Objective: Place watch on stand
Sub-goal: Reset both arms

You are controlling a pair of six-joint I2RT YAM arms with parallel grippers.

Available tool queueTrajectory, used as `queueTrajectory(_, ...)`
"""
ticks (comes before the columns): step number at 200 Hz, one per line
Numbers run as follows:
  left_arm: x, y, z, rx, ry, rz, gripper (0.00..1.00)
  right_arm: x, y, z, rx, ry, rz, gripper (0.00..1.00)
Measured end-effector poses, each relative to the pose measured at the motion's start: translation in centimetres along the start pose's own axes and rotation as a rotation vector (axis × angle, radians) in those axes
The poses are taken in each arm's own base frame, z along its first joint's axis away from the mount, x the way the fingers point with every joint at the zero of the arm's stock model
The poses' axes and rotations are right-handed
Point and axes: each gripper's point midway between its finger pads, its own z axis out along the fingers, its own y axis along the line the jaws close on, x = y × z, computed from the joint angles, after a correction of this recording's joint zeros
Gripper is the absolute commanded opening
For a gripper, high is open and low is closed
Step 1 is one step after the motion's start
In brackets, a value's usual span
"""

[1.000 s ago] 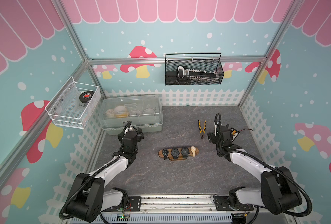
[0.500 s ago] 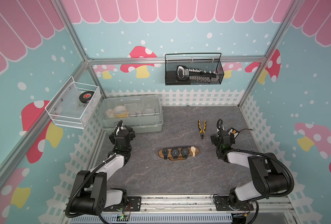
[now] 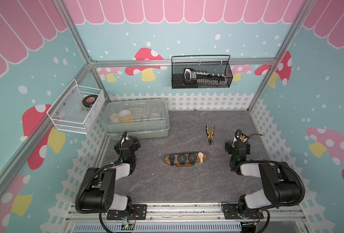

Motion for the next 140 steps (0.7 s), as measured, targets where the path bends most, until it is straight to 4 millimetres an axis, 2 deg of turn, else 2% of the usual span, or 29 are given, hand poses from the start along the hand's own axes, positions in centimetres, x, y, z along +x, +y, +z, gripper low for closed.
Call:
queueTrajectory(15, 0.4, -0.5, -0.1, 0.037, -0.036, -0.010, 0.99, 0.7, 0.3, -0.4, -0.029, -0.005, 0.003, 1.00)
queueTrajectory(29, 2.1, -0.7, -0.2, 0.066, -0.007, 0.003, 0.99, 1.1, 0.6, -0.4, -0.055, -0.006, 0.002, 1.00)
queueTrajectory(38, 2.6, -0.9, -0.3, 0.078, 0.001, 0.009, 0.99, 1.1, 0.9, -0.4, -0.074, -0.006, 0.000, 1.00)
queueTrajectory(83, 0.4, -2.5, 0.4, 0.139, -0.041, 0.012, 0.99, 0.0, 1.6, -0.2, -0.116, -0.035, 0.006, 1.00)
queueTrajectory(140, 0.5, -2.7, 0.4, 0.150, -0.034, 0.023, 0.99, 0.0, 1.7, -0.2, -0.124, -0.035, 0.007, 1.00)
